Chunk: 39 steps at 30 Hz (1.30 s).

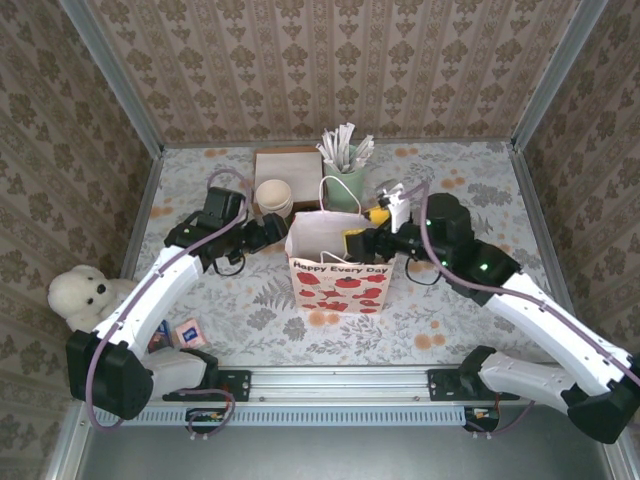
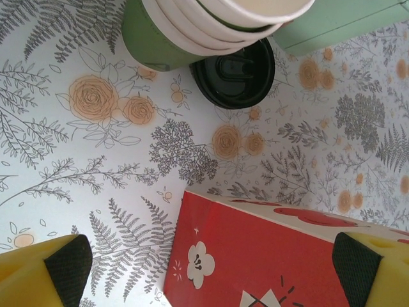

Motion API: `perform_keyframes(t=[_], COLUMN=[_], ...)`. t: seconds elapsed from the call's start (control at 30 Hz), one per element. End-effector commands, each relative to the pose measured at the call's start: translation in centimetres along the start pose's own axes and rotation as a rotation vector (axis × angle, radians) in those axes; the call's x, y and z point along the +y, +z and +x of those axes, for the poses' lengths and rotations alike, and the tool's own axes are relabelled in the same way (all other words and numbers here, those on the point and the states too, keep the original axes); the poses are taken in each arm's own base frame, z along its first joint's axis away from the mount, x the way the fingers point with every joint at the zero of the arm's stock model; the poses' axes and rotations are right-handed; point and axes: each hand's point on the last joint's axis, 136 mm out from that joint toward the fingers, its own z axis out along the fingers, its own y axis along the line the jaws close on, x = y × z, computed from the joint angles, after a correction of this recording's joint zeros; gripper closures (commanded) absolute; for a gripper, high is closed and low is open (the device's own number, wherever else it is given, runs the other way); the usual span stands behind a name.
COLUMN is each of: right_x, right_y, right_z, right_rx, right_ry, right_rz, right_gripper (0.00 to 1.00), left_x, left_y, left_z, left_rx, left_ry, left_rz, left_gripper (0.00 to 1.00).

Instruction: Pack the takeout coffee

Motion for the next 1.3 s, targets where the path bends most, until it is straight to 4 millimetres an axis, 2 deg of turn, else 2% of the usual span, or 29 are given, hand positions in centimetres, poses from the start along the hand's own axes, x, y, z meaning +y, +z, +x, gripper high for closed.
perform_keyframes(t=[0.0, 0.1, 0.17, 0.27, 0.33, 0.5, 0.57, 0.7, 0.83, 0.97, 1.13, 1.27], right_x=[-1.9, -1.9, -1.8, -4.6, -7.6, -9.4, -10.0, -10.3, -11.2, -11.8, -13.0, -13.9], right_y=[-3.9, -5.9, -6.5, -7.1, -7.7, -6.7, -6.4, -6.1, -7.0, -8.2, -10.0, -11.0], right_z=[-0.7, 0.7, 1.4, 2.9, 4.1, 5.1, 5.4, 4.6, 4.4, 4.7, 5.0, 5.1], right_rx=[0.007, 0.041, 0.060, 0.062, 0.038, 0.030, 0.042, -0.010, -0.080, -0.121, -0.149, -0.164], right_ry=[0.165, 0.253, 0.284, 0.336, 0.369, 0.466, 0.467, 0.449, 0.476, 0.494, 0.498, 0.495], right_rz=[0.148, 0.166, 0.166, 0.328, 0.497, 0.518, 0.544, 0.541, 0.591, 0.636, 0.737, 0.810], right_gripper=[0.00, 0.00, 0.00, 0.00, 0.00, 0.00, 0.00, 0.00, 0.00, 0.00, 0.00, 0.00], left_x=[0.8, 1.9, 2.5, 1.5, 0.3, 0.9, 0.7, 0.6, 0.8, 1.5, 0.5, 1.7], left_y=[-0.2, -0.5, -1.2, -2.2, -2.2, -1.9, -1.3, 1.2, 3.0, 3.5, 3.9, 6.2], left_z=[1.3, 1.4, 0.2, -2.5, -4.2, -8.8, -10.3, -12.2, -13.8, -16.2, -18.9, -20.3], left_rx=[0.037, 0.025, -0.026, -0.113, -0.146, -0.223, -0.239, -0.183, -0.160, -0.180, -0.177, -0.137], left_ry=[-0.013, -0.004, 0.014, 0.073, 0.132, 0.093, 0.106, 0.134, 0.159, 0.151, 0.158, 0.162], left_rz=[-0.040, -0.097, -0.135, -0.099, -0.060, -0.096, -0.087, -0.140, -0.182, -0.168, -0.053, -0.042], left_gripper=[0.00, 0.00, 0.00, 0.00, 0.00, 0.00, 0.00, 0.08, 0.10, 0.12, 0.21, 0.32])
